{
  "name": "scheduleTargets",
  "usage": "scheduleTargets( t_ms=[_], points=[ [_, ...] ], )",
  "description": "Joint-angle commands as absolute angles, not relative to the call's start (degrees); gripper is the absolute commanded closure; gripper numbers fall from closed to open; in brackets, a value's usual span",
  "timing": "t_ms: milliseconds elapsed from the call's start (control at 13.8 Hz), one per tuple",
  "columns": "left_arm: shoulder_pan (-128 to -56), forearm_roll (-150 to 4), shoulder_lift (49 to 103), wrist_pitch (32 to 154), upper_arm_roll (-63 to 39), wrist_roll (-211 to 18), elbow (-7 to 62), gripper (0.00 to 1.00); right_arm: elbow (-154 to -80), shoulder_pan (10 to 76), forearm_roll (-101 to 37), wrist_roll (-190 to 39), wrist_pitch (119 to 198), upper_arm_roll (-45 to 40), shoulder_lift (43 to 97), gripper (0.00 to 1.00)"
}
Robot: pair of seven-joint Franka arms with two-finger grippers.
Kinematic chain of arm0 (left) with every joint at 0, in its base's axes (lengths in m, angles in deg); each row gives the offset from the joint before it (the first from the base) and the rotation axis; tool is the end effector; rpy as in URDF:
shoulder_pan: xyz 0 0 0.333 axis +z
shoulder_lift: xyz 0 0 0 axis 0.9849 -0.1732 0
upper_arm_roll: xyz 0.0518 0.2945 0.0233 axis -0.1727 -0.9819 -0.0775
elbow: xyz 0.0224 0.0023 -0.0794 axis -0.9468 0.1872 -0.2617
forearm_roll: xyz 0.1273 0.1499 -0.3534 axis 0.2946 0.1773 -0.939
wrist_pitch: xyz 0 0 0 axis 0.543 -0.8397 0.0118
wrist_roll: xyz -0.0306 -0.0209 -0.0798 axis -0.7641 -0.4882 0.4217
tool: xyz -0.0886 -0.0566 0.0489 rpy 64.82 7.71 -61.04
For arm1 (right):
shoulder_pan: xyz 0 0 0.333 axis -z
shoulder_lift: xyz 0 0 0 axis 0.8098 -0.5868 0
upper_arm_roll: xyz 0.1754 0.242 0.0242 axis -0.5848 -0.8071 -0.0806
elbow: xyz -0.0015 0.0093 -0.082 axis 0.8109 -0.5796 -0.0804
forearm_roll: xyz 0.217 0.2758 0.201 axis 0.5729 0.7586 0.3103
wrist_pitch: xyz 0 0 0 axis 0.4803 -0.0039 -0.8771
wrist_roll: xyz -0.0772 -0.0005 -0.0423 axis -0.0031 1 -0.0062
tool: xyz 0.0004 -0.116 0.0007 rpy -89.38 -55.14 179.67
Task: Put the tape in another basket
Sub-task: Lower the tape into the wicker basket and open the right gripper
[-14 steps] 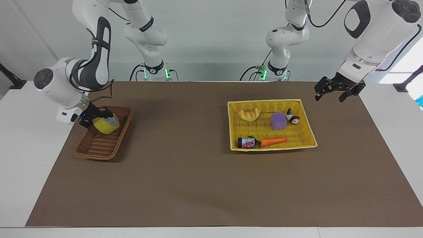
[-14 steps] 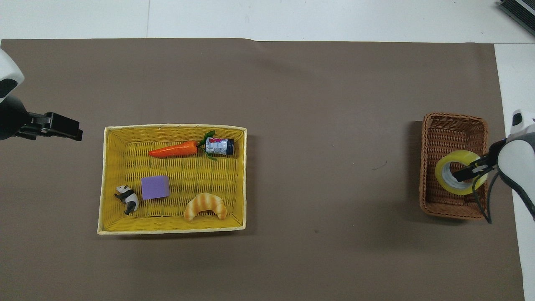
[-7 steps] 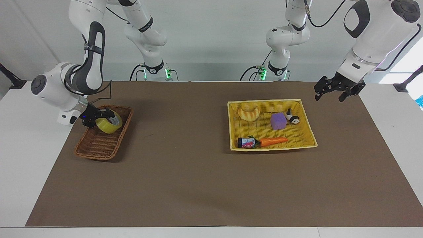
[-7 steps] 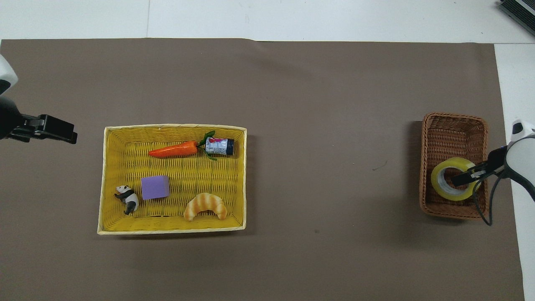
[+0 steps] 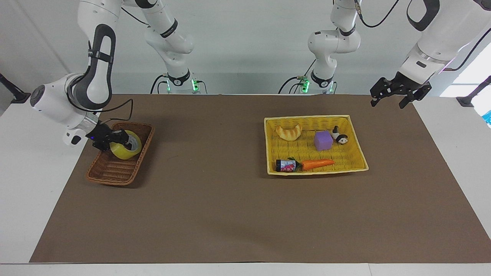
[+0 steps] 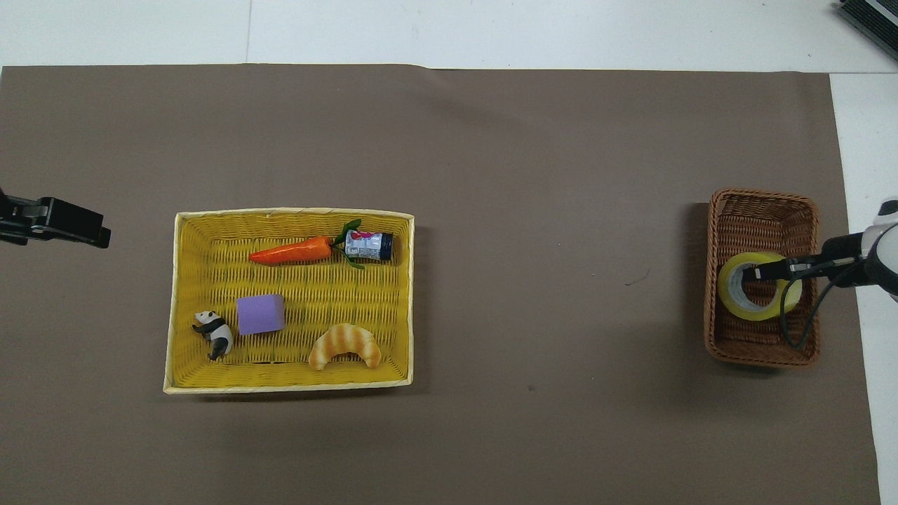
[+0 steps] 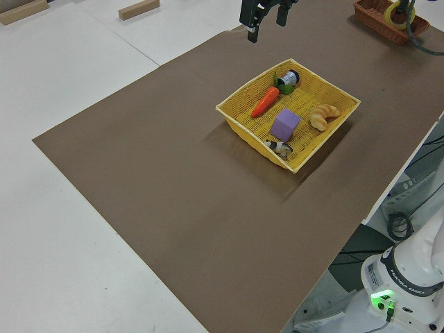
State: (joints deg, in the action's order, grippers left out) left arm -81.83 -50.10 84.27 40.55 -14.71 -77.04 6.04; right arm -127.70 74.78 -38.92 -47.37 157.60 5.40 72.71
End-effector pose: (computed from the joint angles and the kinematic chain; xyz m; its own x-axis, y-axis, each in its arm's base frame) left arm 0.5639 -0.0281 0.6030 0.9929 -0.1081 -0.0505 -0.1057 -0.9933 0.0471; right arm 0.5507 -0.1890 0.3104 0.9990 0.0383 0.0218 0.0437 -0.9247 -0.3781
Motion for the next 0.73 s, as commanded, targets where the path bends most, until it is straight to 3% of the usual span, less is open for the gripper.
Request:
scheduleTargets(
  t_ms=[0, 218, 654],
  points=[
    [-82.05, -49.53, 84.67, 39.85, -15.13, -76.44, 5.76, 0.00, -125.74, 75.78, -34.79, -50.70, 161.20, 4.71, 71.31, 0.00],
    [-82.05, -49.53, 84.67, 39.77, -15.13, -76.44, 5.76, 0.00, -121.79, 75.61, -34.96, -50.70, 160.78, 4.80, 71.14, 0.00],
    [-82.05, -49.53, 84.67, 39.77, -15.13, -76.44, 5.76, 0.00, -120.82, 74.56, -36.45, -50.70, 160.51, 4.98, 74.82, 0.00]
  ],
)
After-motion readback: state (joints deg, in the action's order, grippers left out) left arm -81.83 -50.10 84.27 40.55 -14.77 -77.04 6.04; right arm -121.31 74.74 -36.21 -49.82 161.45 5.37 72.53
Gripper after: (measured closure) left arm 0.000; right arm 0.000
